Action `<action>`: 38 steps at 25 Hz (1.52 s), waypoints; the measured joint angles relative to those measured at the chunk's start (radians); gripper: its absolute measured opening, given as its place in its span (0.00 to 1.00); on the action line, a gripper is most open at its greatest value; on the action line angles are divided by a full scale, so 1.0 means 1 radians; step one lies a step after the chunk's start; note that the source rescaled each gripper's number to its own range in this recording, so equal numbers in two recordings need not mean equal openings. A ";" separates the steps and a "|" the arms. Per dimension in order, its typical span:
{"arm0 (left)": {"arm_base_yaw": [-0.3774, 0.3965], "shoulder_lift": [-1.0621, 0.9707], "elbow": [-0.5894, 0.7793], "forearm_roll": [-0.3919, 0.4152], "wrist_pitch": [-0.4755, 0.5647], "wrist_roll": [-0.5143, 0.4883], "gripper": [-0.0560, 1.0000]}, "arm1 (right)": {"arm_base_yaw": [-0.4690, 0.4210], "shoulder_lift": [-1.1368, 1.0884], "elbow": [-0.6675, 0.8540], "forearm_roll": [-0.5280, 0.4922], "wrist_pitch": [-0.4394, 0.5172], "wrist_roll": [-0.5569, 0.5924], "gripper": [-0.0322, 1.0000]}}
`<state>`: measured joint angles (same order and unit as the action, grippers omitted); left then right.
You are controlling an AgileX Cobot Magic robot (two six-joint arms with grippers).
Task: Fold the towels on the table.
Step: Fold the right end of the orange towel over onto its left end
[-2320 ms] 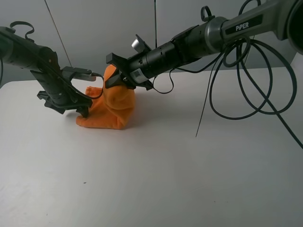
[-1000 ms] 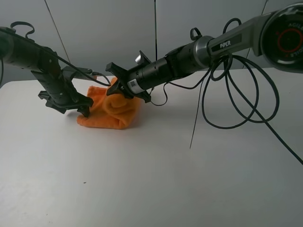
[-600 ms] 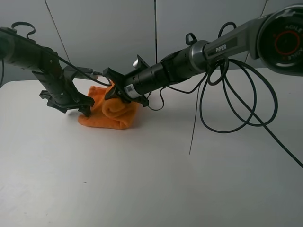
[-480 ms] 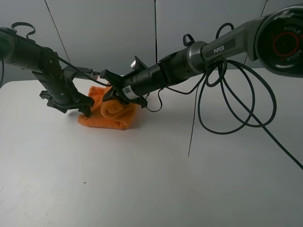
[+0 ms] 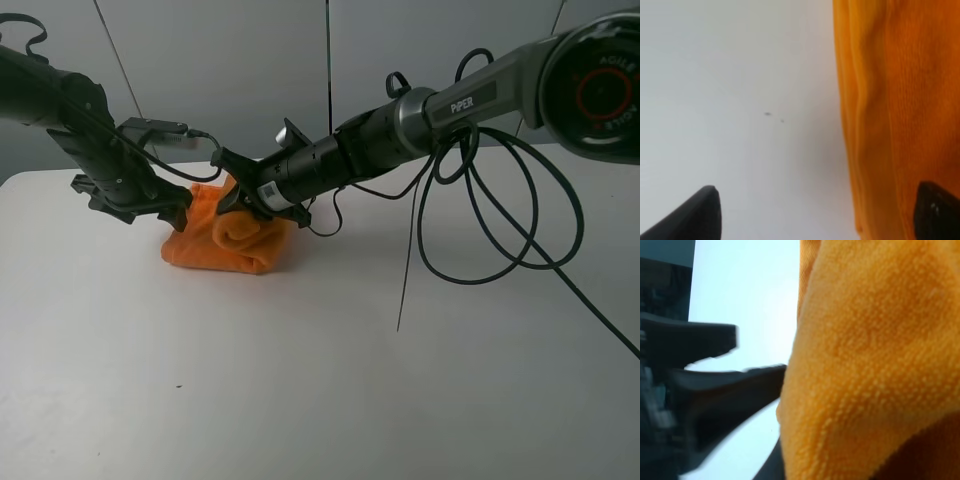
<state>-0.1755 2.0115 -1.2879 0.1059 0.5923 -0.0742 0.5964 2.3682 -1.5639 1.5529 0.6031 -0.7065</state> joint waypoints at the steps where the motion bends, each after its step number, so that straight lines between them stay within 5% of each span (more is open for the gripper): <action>1: 0.007 -0.022 0.000 0.000 0.007 0.002 1.00 | 0.000 0.000 0.000 0.000 0.000 0.000 0.10; 9: 0.077 -0.202 0.000 0.000 0.042 0.002 1.00 | 0.000 0.000 0.001 0.000 0.016 -0.010 0.15; 14: 0.102 -0.300 -0.004 0.000 0.064 0.000 1.00 | 0.002 -0.010 0.001 0.032 0.075 -0.083 0.67; 17: 0.115 -0.319 -0.046 0.000 0.122 0.000 1.00 | 0.014 -0.056 0.002 0.049 0.080 -0.105 0.81; 30: 0.115 -0.325 -0.234 -0.002 0.335 0.000 1.00 | 0.155 -0.130 0.002 0.091 0.109 -0.133 0.83; 34: 0.115 -0.325 -0.234 -0.010 0.389 0.000 1.00 | 0.129 -0.158 0.002 -0.033 0.109 -0.129 0.83; 38: 0.115 -0.347 -0.234 -0.018 0.419 0.000 1.00 | 0.065 -0.227 0.002 -0.285 0.113 -0.032 0.83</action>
<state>-0.0610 1.6640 -1.5218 0.0874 1.0115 -0.0742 0.6614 2.1410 -1.5616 1.2682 0.7163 -0.7384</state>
